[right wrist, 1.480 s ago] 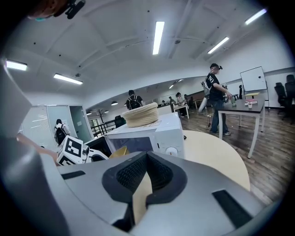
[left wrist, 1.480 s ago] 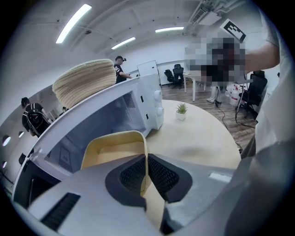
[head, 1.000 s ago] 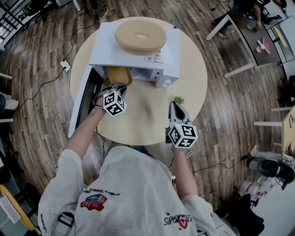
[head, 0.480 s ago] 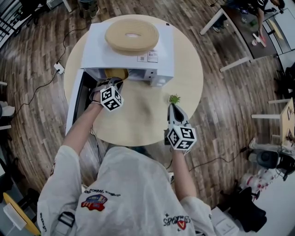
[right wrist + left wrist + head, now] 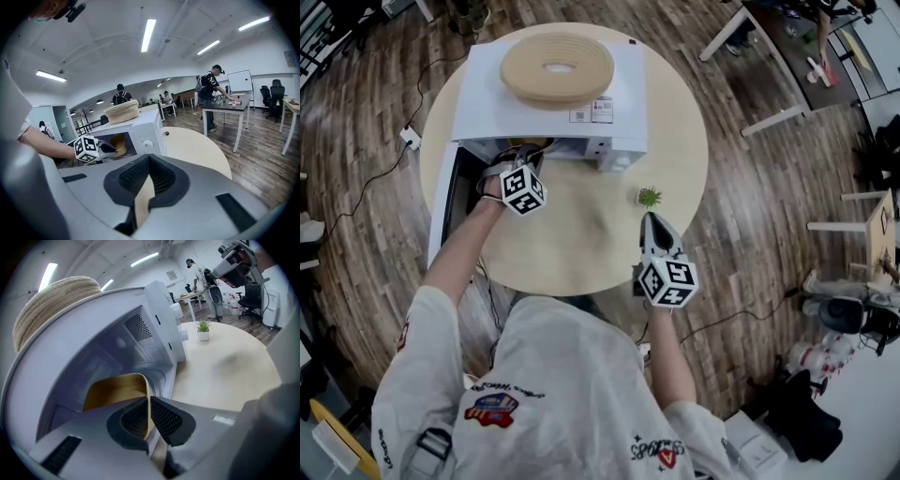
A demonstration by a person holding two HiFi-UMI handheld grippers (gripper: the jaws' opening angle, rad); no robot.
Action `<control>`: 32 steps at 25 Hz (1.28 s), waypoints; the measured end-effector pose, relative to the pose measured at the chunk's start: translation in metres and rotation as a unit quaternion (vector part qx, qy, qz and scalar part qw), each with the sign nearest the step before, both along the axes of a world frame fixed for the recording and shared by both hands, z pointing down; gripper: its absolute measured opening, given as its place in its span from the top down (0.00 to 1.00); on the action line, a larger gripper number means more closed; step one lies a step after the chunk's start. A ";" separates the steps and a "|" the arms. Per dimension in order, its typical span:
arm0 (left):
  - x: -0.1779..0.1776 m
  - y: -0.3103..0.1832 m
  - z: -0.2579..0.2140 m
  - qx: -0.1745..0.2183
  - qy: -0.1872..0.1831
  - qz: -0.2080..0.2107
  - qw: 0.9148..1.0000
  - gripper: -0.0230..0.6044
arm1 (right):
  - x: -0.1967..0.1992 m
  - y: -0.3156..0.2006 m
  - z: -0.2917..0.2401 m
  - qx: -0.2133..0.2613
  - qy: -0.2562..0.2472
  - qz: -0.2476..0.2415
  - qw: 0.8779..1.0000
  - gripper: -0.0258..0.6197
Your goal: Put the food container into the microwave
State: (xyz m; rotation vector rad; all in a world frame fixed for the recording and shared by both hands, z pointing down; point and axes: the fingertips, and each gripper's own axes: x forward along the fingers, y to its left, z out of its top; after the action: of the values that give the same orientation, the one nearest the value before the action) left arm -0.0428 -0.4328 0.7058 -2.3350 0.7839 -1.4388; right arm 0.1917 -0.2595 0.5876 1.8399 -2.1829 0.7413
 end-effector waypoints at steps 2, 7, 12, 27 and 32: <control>0.002 -0.004 0.002 0.001 -0.004 0.003 1.000 0.94 | 0.003 0.000 0.002 -0.001 0.000 0.003 1.000 0.97; 0.001 -0.013 0.011 0.001 -0.020 0.008 1.000 0.94 | 0.007 0.000 0.003 -0.004 0.002 0.009 1.000 0.97; 0.001 -0.019 0.019 -0.002 -0.029 0.007 1.000 0.94 | 0.013 0.007 0.008 -0.008 0.003 0.018 1.000 0.97; 0.010 -0.026 0.027 0.003 -0.048 0.020 0.999 0.93 | 0.025 0.015 0.015 -0.015 0.003 0.032 0.999 0.97; 0.008 -0.028 0.027 0.007 -0.052 0.021 0.998 0.93 | 0.027 0.015 0.014 -0.015 0.002 0.034 0.999 0.97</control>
State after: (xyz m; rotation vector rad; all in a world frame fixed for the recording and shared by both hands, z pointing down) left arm -0.0348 -0.4609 0.7328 -2.2332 0.7112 -1.5181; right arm 0.2183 -0.2443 0.6015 1.9088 -2.1033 0.7780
